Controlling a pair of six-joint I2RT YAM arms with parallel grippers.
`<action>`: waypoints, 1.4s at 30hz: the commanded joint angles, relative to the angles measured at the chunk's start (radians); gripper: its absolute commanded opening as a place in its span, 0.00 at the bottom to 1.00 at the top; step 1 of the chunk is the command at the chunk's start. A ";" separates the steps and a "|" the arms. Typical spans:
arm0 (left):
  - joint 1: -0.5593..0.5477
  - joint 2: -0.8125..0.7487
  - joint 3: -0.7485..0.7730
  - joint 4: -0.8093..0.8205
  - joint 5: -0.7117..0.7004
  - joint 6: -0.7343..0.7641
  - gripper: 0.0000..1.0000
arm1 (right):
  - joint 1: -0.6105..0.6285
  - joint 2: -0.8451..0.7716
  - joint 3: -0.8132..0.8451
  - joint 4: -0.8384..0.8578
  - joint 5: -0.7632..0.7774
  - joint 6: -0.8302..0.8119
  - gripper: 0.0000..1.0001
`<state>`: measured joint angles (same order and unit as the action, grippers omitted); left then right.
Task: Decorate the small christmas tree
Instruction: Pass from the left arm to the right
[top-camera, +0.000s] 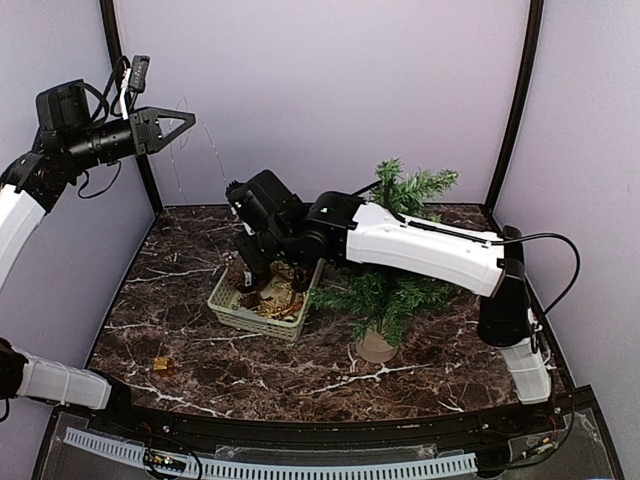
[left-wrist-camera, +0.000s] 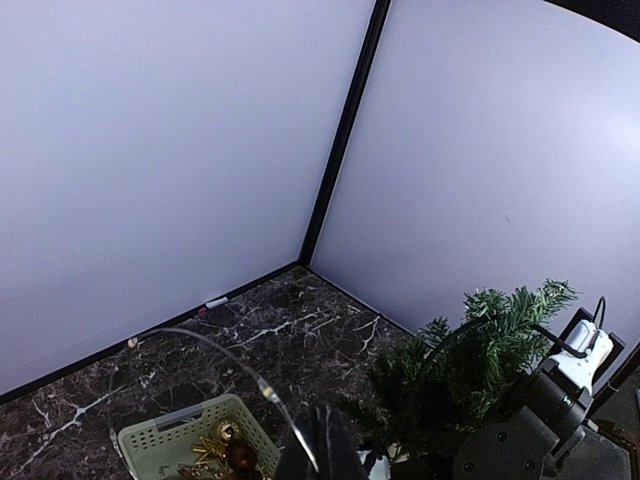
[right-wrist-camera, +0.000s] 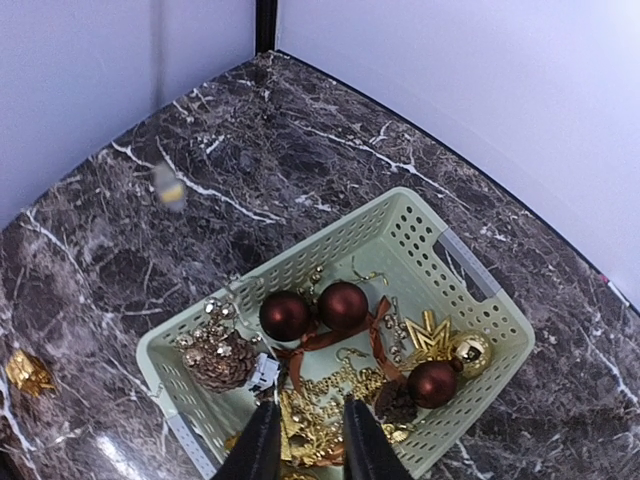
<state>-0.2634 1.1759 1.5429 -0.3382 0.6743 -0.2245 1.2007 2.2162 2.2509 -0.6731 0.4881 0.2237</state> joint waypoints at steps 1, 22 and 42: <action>0.006 -0.025 -0.019 0.046 0.026 -0.010 0.01 | -0.001 -0.006 -0.013 0.074 -0.020 -0.024 0.14; 0.007 0.075 -0.281 0.075 -0.383 0.002 0.40 | -0.001 -0.165 0.029 0.172 0.039 -0.067 0.00; 0.006 -0.207 -0.505 0.255 0.010 0.001 0.95 | 0.000 -0.284 0.051 0.333 -0.117 -0.122 0.00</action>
<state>-0.2611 0.9554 1.1019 -0.2012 0.4850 -0.1684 1.2007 2.0251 2.2837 -0.4492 0.4564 0.1059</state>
